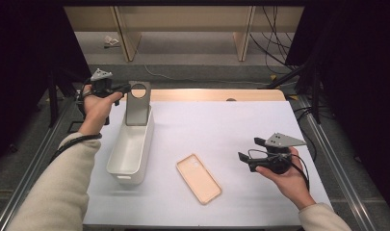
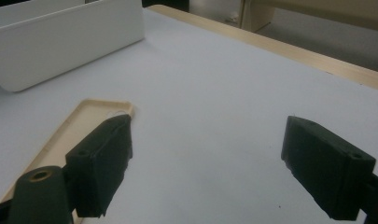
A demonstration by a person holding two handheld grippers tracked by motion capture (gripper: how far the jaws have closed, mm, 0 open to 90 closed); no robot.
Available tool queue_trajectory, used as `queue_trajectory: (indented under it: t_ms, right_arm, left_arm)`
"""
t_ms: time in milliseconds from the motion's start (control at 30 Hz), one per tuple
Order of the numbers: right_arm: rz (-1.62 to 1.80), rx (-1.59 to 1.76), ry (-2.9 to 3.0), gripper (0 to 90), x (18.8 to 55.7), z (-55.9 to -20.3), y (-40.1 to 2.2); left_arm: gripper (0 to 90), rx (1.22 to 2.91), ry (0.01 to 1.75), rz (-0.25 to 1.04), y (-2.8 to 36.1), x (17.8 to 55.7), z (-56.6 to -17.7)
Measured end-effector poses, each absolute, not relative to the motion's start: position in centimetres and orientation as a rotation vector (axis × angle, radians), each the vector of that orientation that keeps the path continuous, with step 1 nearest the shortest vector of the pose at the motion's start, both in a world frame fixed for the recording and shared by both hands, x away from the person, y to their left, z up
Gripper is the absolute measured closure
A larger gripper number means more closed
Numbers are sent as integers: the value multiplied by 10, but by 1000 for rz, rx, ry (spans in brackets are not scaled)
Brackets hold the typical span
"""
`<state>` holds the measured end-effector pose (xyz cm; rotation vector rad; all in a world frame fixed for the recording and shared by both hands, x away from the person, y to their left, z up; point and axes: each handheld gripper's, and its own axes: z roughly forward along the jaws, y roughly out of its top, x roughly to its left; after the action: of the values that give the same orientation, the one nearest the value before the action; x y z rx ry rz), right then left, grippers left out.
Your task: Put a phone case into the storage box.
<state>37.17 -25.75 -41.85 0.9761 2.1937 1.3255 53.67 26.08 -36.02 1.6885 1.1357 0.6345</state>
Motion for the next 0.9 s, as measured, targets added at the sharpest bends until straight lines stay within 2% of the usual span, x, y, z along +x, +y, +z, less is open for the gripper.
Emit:
queue_trajectory:
  t_ms: [900]
  right_arm:
    - [1327, 977, 2198, 172, 372, -419, -258]
  left_arm:
    - [825, 1673, 1186, 606, 263, 538, -382]
